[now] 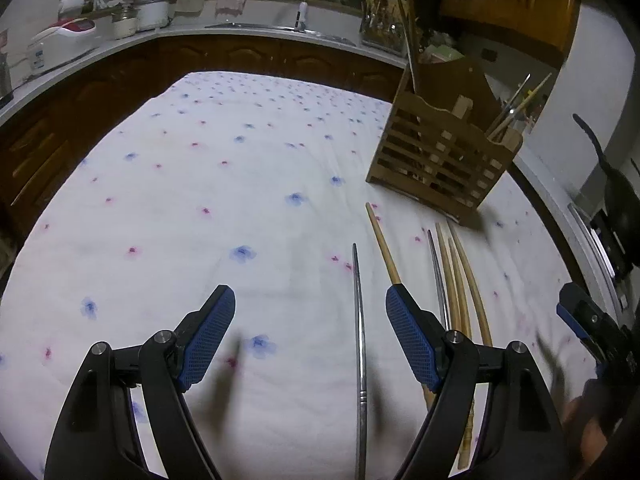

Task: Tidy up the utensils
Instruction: 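Move both open tools back down to the remaining chopsticks on the cloth, then grasp a wooden chopstick with the left tool while the right grasps another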

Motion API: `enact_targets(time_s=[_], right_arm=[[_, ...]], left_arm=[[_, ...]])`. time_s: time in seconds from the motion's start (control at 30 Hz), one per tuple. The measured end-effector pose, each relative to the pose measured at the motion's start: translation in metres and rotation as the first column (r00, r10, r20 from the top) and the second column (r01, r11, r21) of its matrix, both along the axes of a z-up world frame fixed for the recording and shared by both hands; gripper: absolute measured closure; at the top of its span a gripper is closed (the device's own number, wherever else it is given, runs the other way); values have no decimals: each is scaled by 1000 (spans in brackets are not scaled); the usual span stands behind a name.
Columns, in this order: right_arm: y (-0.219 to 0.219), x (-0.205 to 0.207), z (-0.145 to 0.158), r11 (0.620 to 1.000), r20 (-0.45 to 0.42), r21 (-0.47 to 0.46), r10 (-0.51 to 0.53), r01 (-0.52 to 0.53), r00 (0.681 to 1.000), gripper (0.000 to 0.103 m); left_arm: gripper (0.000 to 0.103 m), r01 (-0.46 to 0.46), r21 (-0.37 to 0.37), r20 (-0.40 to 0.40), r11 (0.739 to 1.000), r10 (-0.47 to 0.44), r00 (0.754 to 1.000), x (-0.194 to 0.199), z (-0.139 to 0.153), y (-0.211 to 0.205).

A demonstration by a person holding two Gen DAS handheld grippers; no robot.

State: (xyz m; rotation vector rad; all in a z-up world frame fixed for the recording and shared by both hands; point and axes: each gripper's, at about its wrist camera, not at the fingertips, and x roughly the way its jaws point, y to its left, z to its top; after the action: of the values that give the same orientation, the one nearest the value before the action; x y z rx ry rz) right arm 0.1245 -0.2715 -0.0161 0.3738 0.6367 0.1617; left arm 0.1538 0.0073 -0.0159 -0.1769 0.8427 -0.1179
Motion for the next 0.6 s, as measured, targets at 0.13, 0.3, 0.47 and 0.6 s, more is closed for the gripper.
enact_targets(time_s=[0.13, 0.3, 0.47, 0.6], right_arm=[[0, 7, -5, 1000, -25, -2, 3, -3, 1000, 2], [4, 22, -10, 1000, -58, -23, 18, -20, 998, 4], [13, 45, -14, 997, -94, -60, 50, -56, 994, 27], [20, 66, -19, 993, -130, -97, 61, -74, 990, 44]], left_arm=[[23, 18, 17, -42, 1000, -17, 999, 9, -6, -8], [26, 46, 54, -58, 997, -43, 997, 20, -9, -21], [52, 97, 78, -105, 992, -89, 990, 35, -16, -34], [58, 117, 97, -130, 988, -104, 986, 44, -23, -40]])
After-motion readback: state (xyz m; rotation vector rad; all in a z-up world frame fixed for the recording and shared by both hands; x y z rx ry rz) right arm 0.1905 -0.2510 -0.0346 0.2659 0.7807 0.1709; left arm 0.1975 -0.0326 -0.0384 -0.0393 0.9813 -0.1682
